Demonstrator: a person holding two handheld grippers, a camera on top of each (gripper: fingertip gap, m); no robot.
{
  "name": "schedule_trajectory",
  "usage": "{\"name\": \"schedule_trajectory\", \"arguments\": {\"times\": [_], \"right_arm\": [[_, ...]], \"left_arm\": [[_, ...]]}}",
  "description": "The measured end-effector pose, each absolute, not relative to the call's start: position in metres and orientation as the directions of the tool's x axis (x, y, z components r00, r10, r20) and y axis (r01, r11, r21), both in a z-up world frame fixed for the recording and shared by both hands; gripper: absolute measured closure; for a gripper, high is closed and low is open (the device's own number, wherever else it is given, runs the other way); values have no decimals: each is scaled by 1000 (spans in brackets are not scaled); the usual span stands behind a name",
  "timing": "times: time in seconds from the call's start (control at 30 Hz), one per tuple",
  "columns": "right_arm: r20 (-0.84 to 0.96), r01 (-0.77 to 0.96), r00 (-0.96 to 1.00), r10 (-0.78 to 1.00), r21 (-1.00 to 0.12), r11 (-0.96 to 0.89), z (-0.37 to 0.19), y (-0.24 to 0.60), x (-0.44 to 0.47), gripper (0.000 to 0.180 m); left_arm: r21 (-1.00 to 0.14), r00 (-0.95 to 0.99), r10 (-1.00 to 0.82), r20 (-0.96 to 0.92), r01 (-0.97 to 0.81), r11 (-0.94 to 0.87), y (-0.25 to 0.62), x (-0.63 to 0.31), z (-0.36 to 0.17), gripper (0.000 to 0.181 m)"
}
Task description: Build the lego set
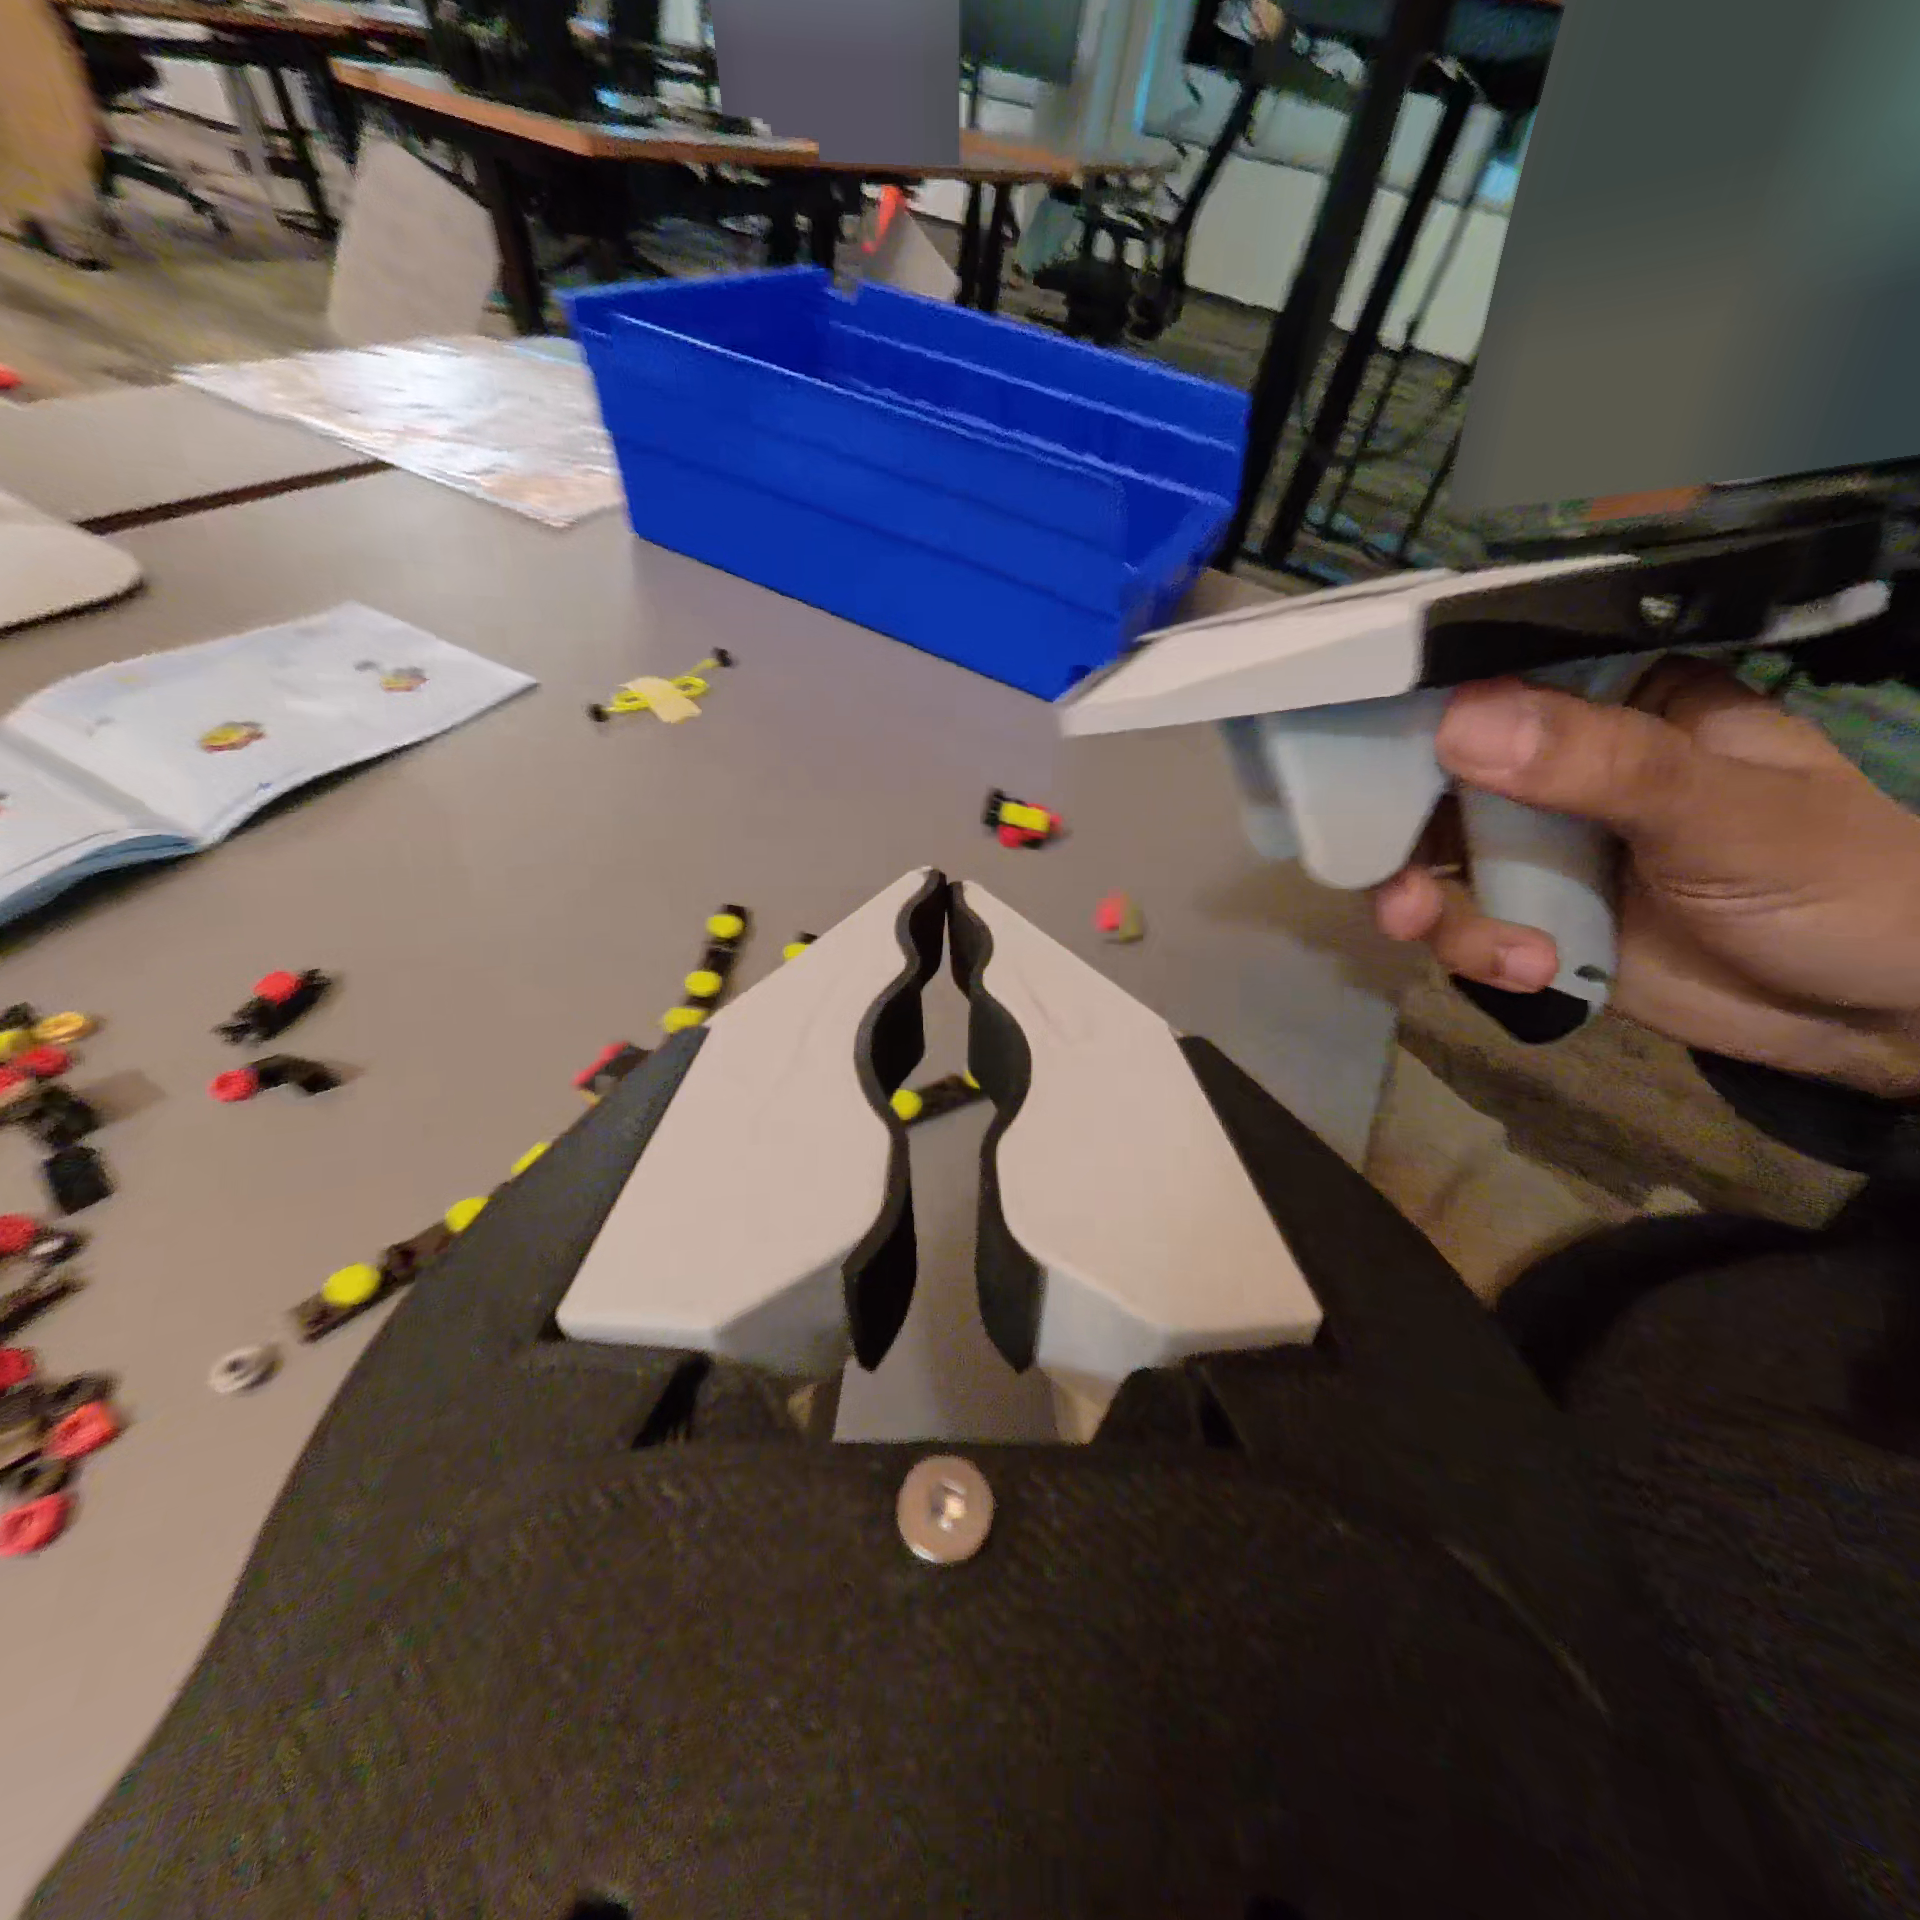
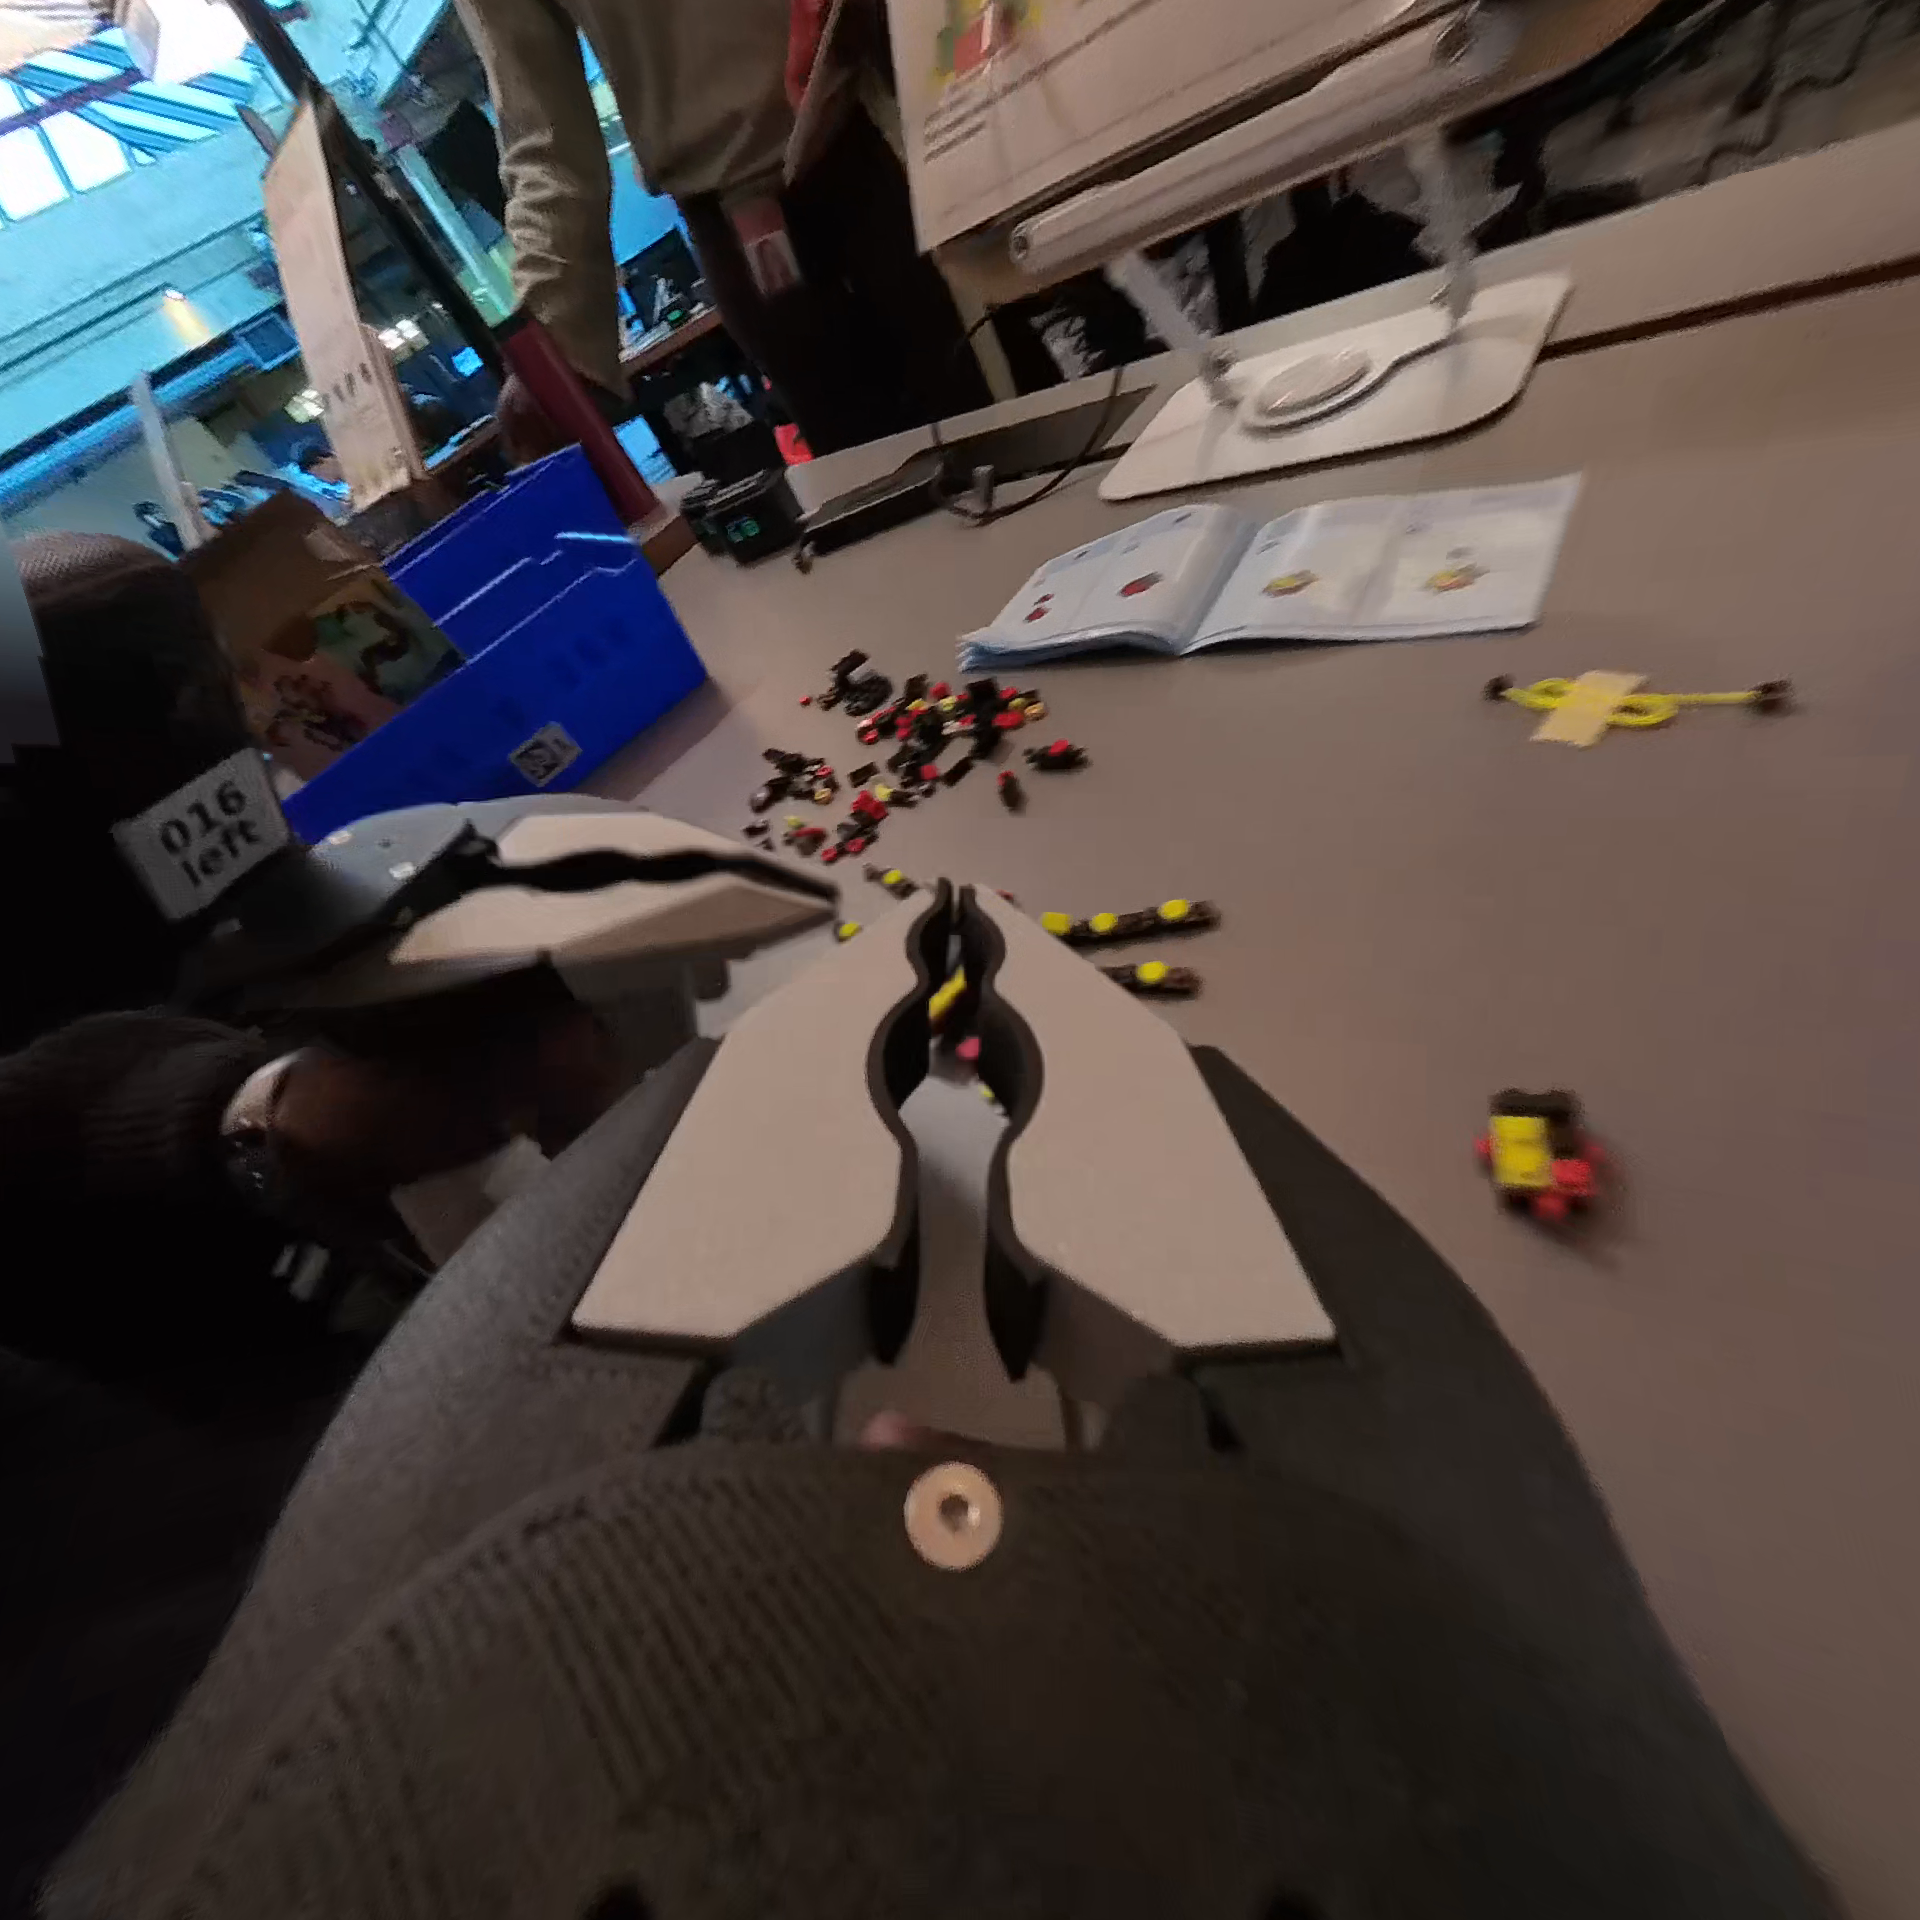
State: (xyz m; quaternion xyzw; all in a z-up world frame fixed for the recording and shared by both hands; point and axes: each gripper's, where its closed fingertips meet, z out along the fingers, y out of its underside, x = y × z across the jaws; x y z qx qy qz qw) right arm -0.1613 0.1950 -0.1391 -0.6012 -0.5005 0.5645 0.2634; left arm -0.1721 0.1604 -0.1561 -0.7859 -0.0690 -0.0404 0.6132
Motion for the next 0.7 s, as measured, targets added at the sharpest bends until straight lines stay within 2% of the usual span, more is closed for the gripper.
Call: {"name": "schedule_trajectory", "arguments": {"times": [0.1,0.2,0.27,0.33,0.43,0.5,0.57,0.63,0.7], "right_arm": [[-349,310,-112,930,-902,-301,-136,224,-153,176],[-270,417,-105,957,-886,-205,-152,245,-142,168],[-124,494,-92,988,-867,-63,-160,266,-125,167],[68,492,-34,997,-867,76,-149,298,-103,169],[183,494,94,979,-862,113,-135,342,-68,170],[165,477,175,971,-876,63,-130,363,-50,171],[75,464,161,984,-886,-9,-131,366,-44,180],[-67,528,64,996,-845,-91,-149,349,-43,173],[-192,656,-4,981,-741,-142,-182,329,-39,161]], "left_arm": [[-955,971,143,193,219,-201,149,-205,-151,181],[-941,955,186,232,269,-207,143,-221,-158,181],[-930,947,184,264,300,-212,144,-221,-160,181],[-929,950,172,259,294,-223,145,-217,-162,181],[-938,963,159,219,252,-239,147,-213,-163,181],[-934,963,150,226,257,-247,149,-210,-165,181],[-930,961,144,237,267,-253,151,-208,-167,181],[-931,962,142,231,261,-254,152,-208,-167,181],[-931,964,139,228,257,-258,153,-207,-167,181]]}}
